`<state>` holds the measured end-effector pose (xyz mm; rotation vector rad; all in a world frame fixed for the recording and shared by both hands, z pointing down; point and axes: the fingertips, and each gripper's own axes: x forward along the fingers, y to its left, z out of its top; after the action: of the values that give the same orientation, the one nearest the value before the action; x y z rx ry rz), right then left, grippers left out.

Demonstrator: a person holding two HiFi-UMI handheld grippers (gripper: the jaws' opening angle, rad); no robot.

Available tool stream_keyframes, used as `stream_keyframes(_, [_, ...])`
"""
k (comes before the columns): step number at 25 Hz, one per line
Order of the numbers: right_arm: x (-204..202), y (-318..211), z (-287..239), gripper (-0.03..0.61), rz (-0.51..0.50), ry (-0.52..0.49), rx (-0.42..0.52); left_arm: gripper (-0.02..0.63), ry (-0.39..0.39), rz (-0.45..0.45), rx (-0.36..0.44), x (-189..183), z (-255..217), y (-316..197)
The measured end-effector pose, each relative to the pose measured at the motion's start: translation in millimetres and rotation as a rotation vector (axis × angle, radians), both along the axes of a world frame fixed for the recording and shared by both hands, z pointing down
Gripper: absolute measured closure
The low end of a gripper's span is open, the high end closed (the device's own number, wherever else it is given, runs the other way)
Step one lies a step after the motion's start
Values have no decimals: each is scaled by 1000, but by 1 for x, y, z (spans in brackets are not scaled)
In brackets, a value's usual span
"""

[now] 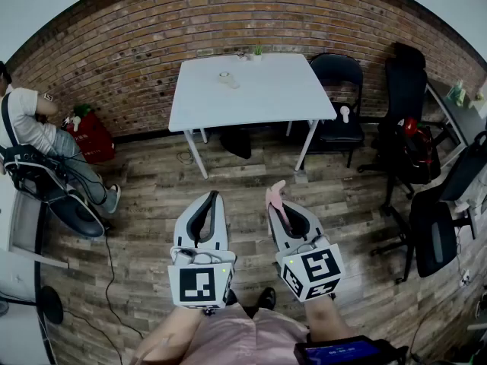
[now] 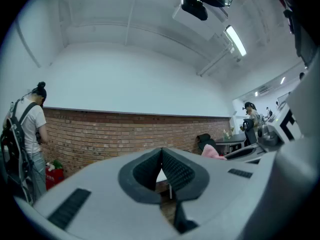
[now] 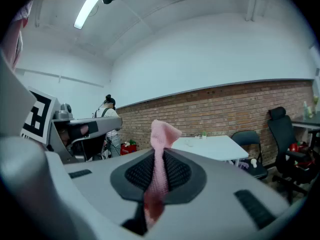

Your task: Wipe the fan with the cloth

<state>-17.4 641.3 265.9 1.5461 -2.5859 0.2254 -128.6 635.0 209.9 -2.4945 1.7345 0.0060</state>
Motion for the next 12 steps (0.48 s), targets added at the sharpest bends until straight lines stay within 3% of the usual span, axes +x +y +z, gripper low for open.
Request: stream_keyframes(12, [43, 14, 6, 541, -21, -14, 0, 603, -3, -20, -27, 45, 9, 17])
